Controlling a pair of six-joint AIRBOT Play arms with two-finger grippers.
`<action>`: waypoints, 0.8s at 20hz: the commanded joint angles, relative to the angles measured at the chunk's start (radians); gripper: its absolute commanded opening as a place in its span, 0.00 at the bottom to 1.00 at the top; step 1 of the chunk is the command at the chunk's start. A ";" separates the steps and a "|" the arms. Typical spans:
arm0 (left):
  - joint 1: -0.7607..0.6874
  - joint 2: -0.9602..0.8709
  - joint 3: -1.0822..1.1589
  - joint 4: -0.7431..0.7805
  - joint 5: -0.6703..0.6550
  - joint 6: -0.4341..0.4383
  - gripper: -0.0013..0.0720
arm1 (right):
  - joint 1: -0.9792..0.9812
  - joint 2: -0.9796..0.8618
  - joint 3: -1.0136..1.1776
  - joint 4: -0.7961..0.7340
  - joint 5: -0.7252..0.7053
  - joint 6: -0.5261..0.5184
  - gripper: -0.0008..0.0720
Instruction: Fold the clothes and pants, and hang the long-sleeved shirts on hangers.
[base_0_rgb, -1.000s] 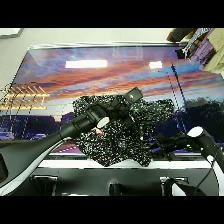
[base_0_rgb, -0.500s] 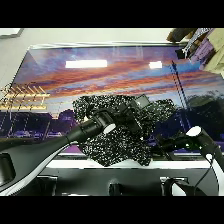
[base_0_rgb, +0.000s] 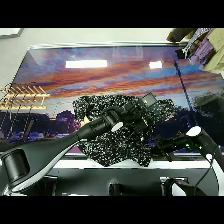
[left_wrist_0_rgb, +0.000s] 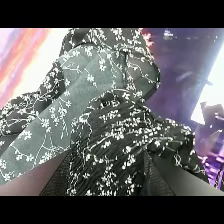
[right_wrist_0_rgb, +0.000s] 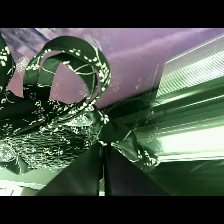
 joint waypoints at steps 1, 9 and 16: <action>-0.001 -0.008 0.021 -0.007 -0.080 0.007 0.74 | -0.001 -0.001 0.000 0.000 0.002 0.001 0.05; -0.001 0.007 0.042 0.002 -0.121 0.010 0.74 | -0.001 -0.001 0.000 0.000 -0.001 -0.002 0.05; -0.037 -0.007 0.042 -0.008 -0.114 0.010 0.74 | -0.001 -0.001 0.000 0.000 0.002 -0.002 0.05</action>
